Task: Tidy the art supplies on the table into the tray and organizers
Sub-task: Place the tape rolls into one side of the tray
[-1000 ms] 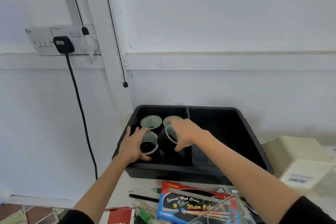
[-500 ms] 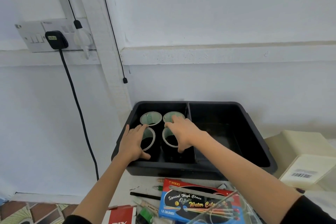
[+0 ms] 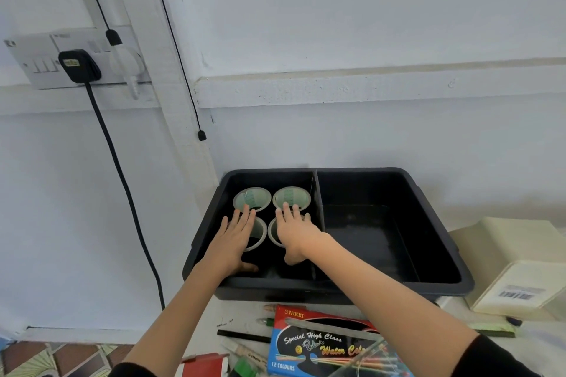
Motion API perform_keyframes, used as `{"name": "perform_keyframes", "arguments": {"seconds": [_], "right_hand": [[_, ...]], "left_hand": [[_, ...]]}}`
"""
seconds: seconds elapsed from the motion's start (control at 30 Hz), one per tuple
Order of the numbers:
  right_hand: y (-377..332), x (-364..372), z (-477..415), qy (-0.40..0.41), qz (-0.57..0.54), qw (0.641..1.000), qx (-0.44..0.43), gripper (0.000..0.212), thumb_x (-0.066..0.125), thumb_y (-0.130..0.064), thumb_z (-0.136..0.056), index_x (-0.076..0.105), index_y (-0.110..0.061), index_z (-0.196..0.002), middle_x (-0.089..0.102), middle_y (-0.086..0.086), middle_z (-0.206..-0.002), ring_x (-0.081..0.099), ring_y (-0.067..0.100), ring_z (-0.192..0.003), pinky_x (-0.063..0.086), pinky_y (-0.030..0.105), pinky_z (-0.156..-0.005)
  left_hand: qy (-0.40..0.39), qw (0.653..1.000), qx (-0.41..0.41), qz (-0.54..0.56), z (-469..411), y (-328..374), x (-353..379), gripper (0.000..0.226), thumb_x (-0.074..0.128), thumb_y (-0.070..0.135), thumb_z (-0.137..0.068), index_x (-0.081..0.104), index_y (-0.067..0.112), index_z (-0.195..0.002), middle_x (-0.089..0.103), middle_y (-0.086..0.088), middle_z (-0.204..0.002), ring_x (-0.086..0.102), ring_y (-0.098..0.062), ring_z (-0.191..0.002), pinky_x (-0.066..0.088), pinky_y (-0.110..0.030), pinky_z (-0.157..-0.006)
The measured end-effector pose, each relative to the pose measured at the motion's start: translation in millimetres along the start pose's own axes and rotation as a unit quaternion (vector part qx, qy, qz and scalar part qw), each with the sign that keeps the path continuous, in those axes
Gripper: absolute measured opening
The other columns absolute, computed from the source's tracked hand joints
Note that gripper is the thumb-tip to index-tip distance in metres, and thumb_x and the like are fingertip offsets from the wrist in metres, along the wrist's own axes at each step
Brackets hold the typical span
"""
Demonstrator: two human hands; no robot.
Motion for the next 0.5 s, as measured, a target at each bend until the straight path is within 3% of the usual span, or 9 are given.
{"name": "perform_keyframes", "arguments": {"seconds": [0.17,0.4,0.5], "right_hand": [[-0.2,6.0,-1.2,0.029,-0.008,0.999,0.010,0.098,0.062,-0.019,-0.086,-0.011,0.002,-0.146,-0.015,0.022,-0.155,-0.008,0.038,-0.143,0.012,0.051,-0.116],[-14.2,4.5,0.2,0.033,-0.005,0.998,0.059,0.103,0.066,-0.027,-0.084,-0.010,0.005,-0.146,-0.011,0.025,-0.154,-0.006,0.042,-0.143,0.010,0.056,-0.115],[-16.0,-2.5,12.0,0.040,-0.014,0.997,0.057,0.090,0.056,-0.021,-0.090,-0.010,0.006,-0.146,-0.009,0.026,-0.154,-0.004,0.041,-0.143,0.006,0.054,-0.116]], "left_hand": [[-0.003,1.000,-0.005,0.027,-3.6,1.1,-3.2,0.117,0.077,0.036,-0.073,-0.009,0.013,-0.149,-0.011,-0.004,-0.157,-0.007,-0.020,-0.145,0.001,-0.035,-0.117],[-0.042,0.997,-0.043,-0.043,-7.7,10.1,-6.7,0.118,0.076,0.035,-0.074,-0.011,0.010,-0.149,-0.014,-0.009,-0.157,-0.007,-0.026,-0.145,0.007,-0.041,-0.117],[-0.074,0.996,-0.049,-0.025,3.2,15.7,-18.5,0.114,0.073,0.030,-0.078,-0.015,0.010,-0.148,-0.016,-0.012,-0.156,-0.009,-0.030,-0.144,0.004,-0.044,-0.116]]}}
Point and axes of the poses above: each hand's wrist, its own z-axis away from the middle knuckle, its own x-axis out of the palm, y = z × x, the point moved 3 cm from there along -z, towards the middle knuckle
